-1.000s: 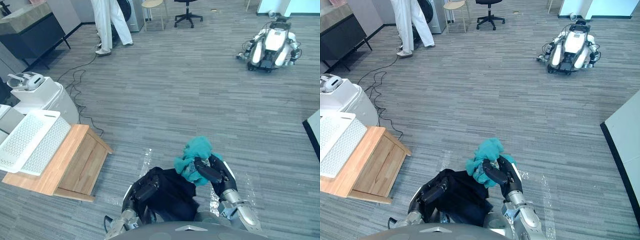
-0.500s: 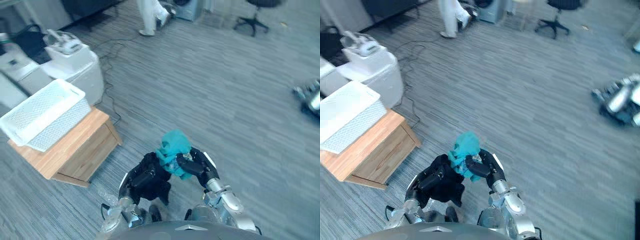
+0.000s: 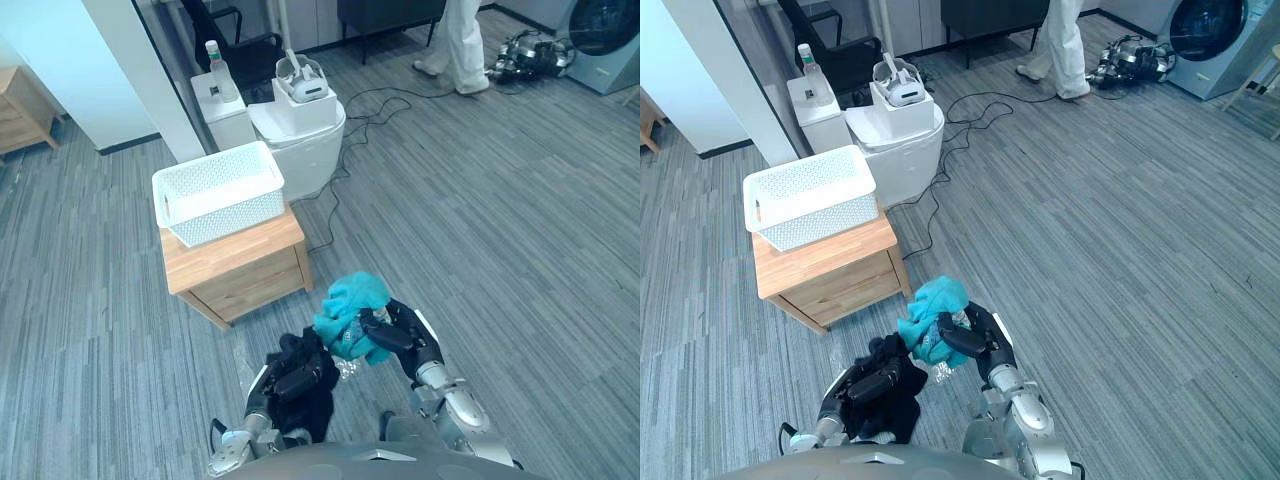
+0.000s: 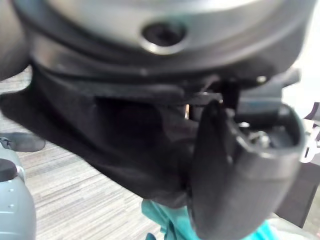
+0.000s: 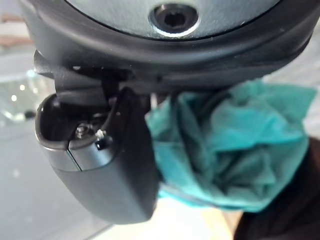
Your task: Tidy up the quilt and then pick up the clothes from the bed and put them into the laundry hamper
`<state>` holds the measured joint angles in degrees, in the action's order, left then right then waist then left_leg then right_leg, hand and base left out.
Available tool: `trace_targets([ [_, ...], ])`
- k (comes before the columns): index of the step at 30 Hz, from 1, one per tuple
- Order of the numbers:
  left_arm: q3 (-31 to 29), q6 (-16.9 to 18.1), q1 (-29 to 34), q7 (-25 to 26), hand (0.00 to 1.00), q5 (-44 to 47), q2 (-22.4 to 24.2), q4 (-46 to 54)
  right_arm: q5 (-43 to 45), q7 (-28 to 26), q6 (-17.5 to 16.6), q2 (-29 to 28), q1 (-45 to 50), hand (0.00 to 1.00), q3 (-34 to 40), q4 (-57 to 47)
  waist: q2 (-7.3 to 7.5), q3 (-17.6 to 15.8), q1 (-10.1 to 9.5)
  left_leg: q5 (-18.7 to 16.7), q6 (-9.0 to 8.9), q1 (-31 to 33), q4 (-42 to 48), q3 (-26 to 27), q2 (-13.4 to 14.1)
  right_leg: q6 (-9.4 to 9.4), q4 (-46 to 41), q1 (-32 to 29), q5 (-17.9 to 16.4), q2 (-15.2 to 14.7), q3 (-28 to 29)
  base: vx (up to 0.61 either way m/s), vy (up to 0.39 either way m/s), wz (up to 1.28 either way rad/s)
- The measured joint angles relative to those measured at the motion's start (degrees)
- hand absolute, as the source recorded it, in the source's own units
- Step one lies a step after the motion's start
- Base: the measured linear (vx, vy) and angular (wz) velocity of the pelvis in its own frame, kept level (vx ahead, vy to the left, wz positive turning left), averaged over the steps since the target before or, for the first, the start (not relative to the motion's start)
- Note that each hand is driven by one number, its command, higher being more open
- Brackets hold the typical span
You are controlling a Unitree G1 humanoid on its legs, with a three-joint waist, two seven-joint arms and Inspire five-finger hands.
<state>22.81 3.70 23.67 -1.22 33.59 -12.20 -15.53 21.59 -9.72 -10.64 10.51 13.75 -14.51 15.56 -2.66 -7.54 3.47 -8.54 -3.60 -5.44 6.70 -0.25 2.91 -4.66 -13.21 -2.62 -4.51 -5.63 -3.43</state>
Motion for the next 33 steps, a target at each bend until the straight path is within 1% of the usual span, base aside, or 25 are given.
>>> trace_targets([
  [1,0.2,0.0,0.0,-0.2,0.0,0.0,0.0,0.0,0.4,0.0,0.0,0.0,0.1,0.0,0.0,0.0,0.24,0.0,0.01,0.0,0.03,-0.2,0.1,0.9,0.3,0.13,0.6,0.7,0.1,-0.1,-0.3,0.03,-0.006,0.07],
  [2,2.1,-0.6,-1.0,-1.8,0.0,0.0,-1.2,-2.1,1.8,0.7,-0.8,-3.7,0.8,0.0,0.5,4.8,0.83,1.2,2.94,6.7,0.09,-0.9,-7.9,8.3,0.7,0.64,4.2,1.3,3.1,-0.2,-2.5,0.01,0.002,0.04],
  [8,2.1,-0.7,-0.7,-1.8,0.0,0.0,-1.2,-2.1,1.8,0.7,-0.9,-3.7,1.1,0.0,0.6,4.8,0.77,1.2,2.98,6.8,0.08,-0.8,-7.9,8.3,0.7,0.82,4.1,1.3,2.9,-0.2,-2.5,0.0,0.0,0.0],
  [11,1.8,-1.5,-0.8,-1.9,0.0,0.2,-1.1,-2.1,2.1,0.6,-1.0,-3.7,1.6,0.0,1.0,4.8,0.73,1.1,2.96,6.8,0.1,-0.5,-7.9,8.3,0.7,0.63,3.3,0.6,2.4,-0.4,-2.6,0.0,-0.001,0.02],
  [14,1.7,-1.7,-1.1,-1.9,0.0,3.4,-0.8,-2.6,4.7,0.2,-1.1,-3.9,3.6,0.0,1.0,4.7,0.97,0.9,2.91,7.0,0.27,1.0,-8.0,7.2,-0.2,0.48,1.0,-1.2,1.1,-1.3,-3.5,0.01,0.002,0.16],
  [18,1.0,-1.7,-1.7,-1.2,0.0,6.9,0.3,-5.1,7.0,0.3,-1.1,-4.0,5.0,0.0,1.2,4.7,1.4,0.5,2.7,6.8,0.47,1.0,-7.8,6.0,-0.9,0.06,-0.8,-1.1,-0.3,-2.7,-5.3,0.05,0.012,0.25],
  [19,1.0,-1.7,-1.7,-0.6,0.0,7.6,0.3,-5.4,7.9,0.3,-1.1,-4.0,4.9,0.0,1.2,4.7,1.54,0.3,2.42,5.9,0.73,1.3,-6.5,6.2,-1.0,0.05,-1.3,-0.7,-1.0,-3.3,-5.9,0.07,0.007,0.21],
  [20,0.8,-1.7,-1.2,-0.1,0.0,9.1,0.4,-5.4,8.6,0.4,-1.3,-3.6,5.0,0.0,1.6,4.7,1.5,-0.4,1.97,3.3,1.62,2.1,-2.7,6.7,-1.0,-0.26,-2.0,0.1,-2.4,-3.3,-6.0,0.07,0.005,0.18],
  [21,0.5,-1.7,-1.2,0.1,0.0,9.3,0.6,-5.4,8.6,0.4,-1.5,-3.5,5.0,0.0,1.7,4.7,1.21,-0.6,1.42,1.8,2.11,2.6,-0.3,7.1,-0.9,-0.29,-2.1,0.7,-2.8,-3.3,-6.0,0.06,0.005,0.11],
  [22,-0.3,-1.7,-0.7,0.5,0.0,9.6,1.3,-5.3,8.6,0.5,-1.6,-2.6,4.9,0.0,2.0,4.7,0.47,-1.0,0.71,0.0,3.16,4.0,5.5,8.7,-0.6,-0.71,-2.1,1.7,-4.1,-3.1,-5.5,0.05,0.026,0.4],
  [23,-1.3,-2.0,-1.1,0.4,0.0,9.5,1.6,-5.3,8.6,0.9,-2.4,-2.4,5.1,0.0,2.3,4.8,0.55,-1.4,1.35,-0.5,4.85,7.6,13.4,12.0,-0.1,-0.14,-1.9,2.6,-4.5,-3.6,-4.7,0.05,0.022,0.64],
  [24,-2.1,-2.1,-1.3,0.4,0.0,9.5,2.0,-5.2,8.6,1.4,-2.7,-2.4,5.0,0.0,2.7,4.7,0.54,-1.9,1.47,-0.3,5.6,9.3,17.3,13.0,0.2,0.06,-1.8,3.1,-4.6,-4.1,-5.4,0.01,0.002,0.71],
  [25,-4.1,-1.8,-1.2,0.2,0.0,9.1,3.2,-4.5,8.6,1.9,-3.3,-2.1,4.5,0.0,2.7,4.7,0.11,-3.2,0.68,-0.1,6.03,11.4,23.1,13.4,1.0,0.34,-1.3,4.4,-4.6,-4.1,-5.6,0.0,0.0,0.27],
  [26,-4.8,-1.8,-1.2,0.2,0.0,9.0,3.5,-4.4,8.6,1.9,-3.5,-2.0,4.3,0.0,2.7,4.7,-0.27,-3.5,0.13,0.0,6.05,11.8,24.6,13.4,1.5,0.37,-1.1,4.8,-4.6,-3.8,-5.5,0.0,0.0,0.0],
  [27,-5.9,-1.5,-1.0,-0.3,0.0,8.6,3.7,-4.4,8.9,1.7,-4.0,-1.9,3.7,0.0,2.7,4.7,-0.76,-4.2,-0.4,0.0,6.05,12.5,28.1,13.5,2.5,0.55,0.2,6.3,-4.5,-3.4,-4.6,0.09,0.065,-0.09],
  [28,-6.3,-1.2,-0.8,-0.7,0.0,8.5,3.5,-4.1,9.2,1.2,-4.6,-2.6,3.2,0.0,2.6,4.7,-0.45,-5.0,-0.27,-2.3,5.69,13.7,29.5,14.4,2.9,0.59,1.2,7.7,-4.5,-3.2,-4.1,0.1,0.07,-0.11],
  [29,-6.3,-1.2,-0.7,-0.9,0.0,8.3,3.5,-4.1,9.2,0.9,-4.8,-2.7,3.0,0.0,2.5,4.6,-0.56,-4.9,-0.18,-3.6,5.26,13.6,27.1,14.9,2.6,0.58,1.4,7.8,-4.5,-3.2,-3.8,0.1,0.076,-0.24],
  [30,-6.2,-1.1,-0.6,-1.2,0.0,7.8,3.7,-3.9,9.2,0.4,-4.9,-2.5,2.2,0.0,2.6,4.4,-0.54,-5.0,-0.2,-4.1,5.01,13.8,20.5,15.3,2.1,0.56,1.9,7.8,-4.6,-3.3,-2.4,0.1,0.134,-0.57],
  [31,-6.3,-1.0,-0.6,-1.3,0.0,7.8,3.8,-3.6,9.1,-0.2,-4.9,-2.5,1.2,0.0,2.5,4.3,-0.25,-5.2,-0.35,-3.0,3.91,14.6,14.2,14.8,1.4,0.53,2.8,7.9,-4.6,-3.4,-0.4,0.12,0.164,-0.7],
  [32,-6.3,-1.0,-0.6,-1.3,0.0,7.9,3.9,-3.3,9.1,-0.5,-4.9,-2.5,0.9,0.0,2.3,4.3,-0.1,-5.3,-0.4,-1.6,3.22,15.1,11.5,14.4,1.5,0.44,3.2,8.0,-4.6,-3.4,0.6,0.19,0.249,-0.93],
  [33,-6.5,-0.6,-0.7,-1.2,0.0,9.1,4.1,-3.1,9.1,-0.8,-4.9,-2.4,0.6,0.0,1.6,4.3,0.34,-5.8,-0.68,3.4,1.85,15.0,8.9,13.7,1.8,-0.22,4.2,9.0,-5.1,-3.5,2.9,0.25,0.263,-1.03],
])
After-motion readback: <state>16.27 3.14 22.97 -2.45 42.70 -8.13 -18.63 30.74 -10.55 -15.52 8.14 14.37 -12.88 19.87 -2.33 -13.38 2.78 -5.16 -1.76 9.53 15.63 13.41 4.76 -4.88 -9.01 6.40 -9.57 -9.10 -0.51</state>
